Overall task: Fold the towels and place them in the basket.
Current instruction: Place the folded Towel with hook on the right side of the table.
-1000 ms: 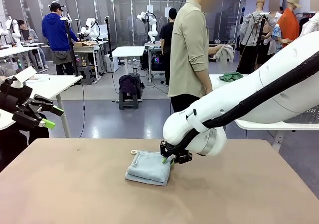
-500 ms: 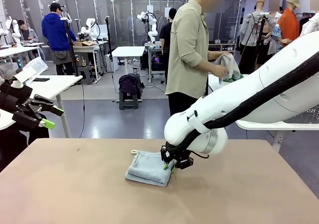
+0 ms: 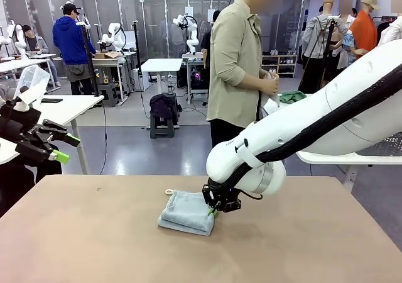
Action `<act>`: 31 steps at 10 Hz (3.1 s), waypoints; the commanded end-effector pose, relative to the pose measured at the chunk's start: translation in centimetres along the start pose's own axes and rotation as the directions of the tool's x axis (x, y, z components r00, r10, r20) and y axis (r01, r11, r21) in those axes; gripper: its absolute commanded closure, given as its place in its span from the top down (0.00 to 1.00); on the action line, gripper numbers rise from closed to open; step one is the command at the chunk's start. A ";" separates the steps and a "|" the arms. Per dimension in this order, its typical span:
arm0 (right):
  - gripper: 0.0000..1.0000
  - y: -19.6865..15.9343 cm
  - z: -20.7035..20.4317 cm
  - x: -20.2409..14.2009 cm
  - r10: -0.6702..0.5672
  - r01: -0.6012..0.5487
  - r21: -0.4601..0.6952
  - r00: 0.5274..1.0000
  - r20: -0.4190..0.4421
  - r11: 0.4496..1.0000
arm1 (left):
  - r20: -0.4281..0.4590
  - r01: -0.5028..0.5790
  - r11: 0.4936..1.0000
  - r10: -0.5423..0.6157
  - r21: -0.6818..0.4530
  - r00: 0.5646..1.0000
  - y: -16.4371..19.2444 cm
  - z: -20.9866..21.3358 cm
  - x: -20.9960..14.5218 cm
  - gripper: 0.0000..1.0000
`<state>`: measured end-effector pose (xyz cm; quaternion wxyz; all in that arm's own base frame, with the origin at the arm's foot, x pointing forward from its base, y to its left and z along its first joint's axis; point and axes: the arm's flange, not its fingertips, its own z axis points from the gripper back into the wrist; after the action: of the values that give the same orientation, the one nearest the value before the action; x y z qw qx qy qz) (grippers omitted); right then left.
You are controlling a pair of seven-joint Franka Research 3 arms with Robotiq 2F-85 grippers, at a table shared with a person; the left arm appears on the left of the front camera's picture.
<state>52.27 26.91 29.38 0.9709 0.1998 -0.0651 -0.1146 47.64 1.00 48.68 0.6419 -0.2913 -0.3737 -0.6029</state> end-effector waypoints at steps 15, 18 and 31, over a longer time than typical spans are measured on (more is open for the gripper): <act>0.04 -8.7 7.9 5.5 0.073 -0.055 -0.179 0.992 0.099 0.982 | 0.003 0.013 1.000 -0.013 0.000 1.000 0.0 0.0 0.0 0.95; 0.04 -15.8 11.9 9.4 0.145 -0.133 -0.244 0.989 0.033 0.961 | 0.003 0.013 1.000 -0.013 0.000 1.000 0.0 0.0 0.0 0.95; 0.44 -30.6 18.8 19.1 0.178 -0.157 -0.340 0.983 0.033 0.927 | 0.003 0.013 1.000 -0.013 0.000 1.000 0.0 0.0 0.0 0.95</act>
<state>61.60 -11.90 35.04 0.9928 0.0314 -0.1001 -0.0583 47.64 1.01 48.68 0.6420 -0.2912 -0.3737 -0.6028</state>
